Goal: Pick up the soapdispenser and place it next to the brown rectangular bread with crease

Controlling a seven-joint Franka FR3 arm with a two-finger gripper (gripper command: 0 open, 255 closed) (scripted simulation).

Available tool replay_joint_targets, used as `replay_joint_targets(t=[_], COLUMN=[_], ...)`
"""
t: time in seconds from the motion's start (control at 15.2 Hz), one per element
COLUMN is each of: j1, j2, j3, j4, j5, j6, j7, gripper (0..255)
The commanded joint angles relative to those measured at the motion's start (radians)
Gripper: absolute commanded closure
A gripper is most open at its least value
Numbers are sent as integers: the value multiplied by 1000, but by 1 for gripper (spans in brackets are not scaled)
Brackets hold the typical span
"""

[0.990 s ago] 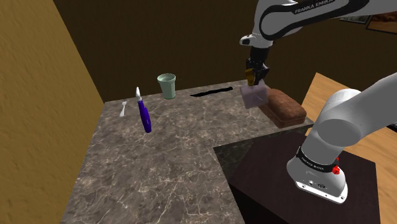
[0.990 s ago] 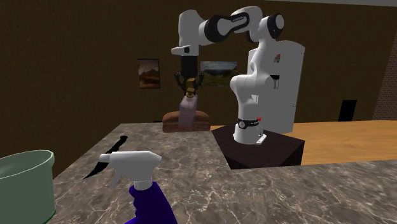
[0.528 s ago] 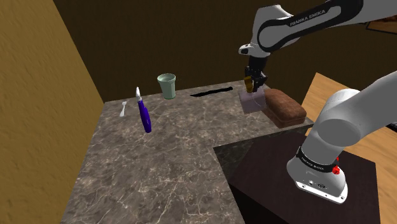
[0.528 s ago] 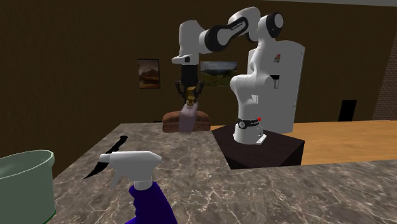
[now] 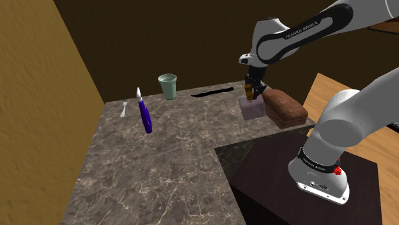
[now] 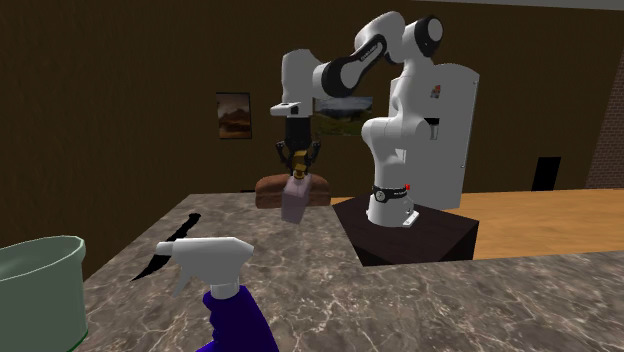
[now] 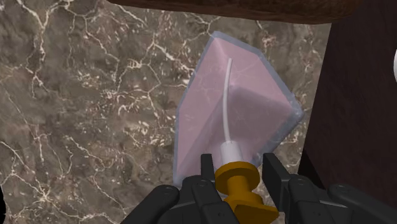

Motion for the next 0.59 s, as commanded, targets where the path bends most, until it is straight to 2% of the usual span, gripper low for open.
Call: replay_joint_targets(t=[0.0,0.26,0.53], j1=[1,2,2], j2=[20,56,56], j3=[-4,-12,-12], j4=[-15,-42,-42], j5=[-1,-3,-3], j6=[35,99,99], j7=[0,-2,-2], gripper=[255,255,255])
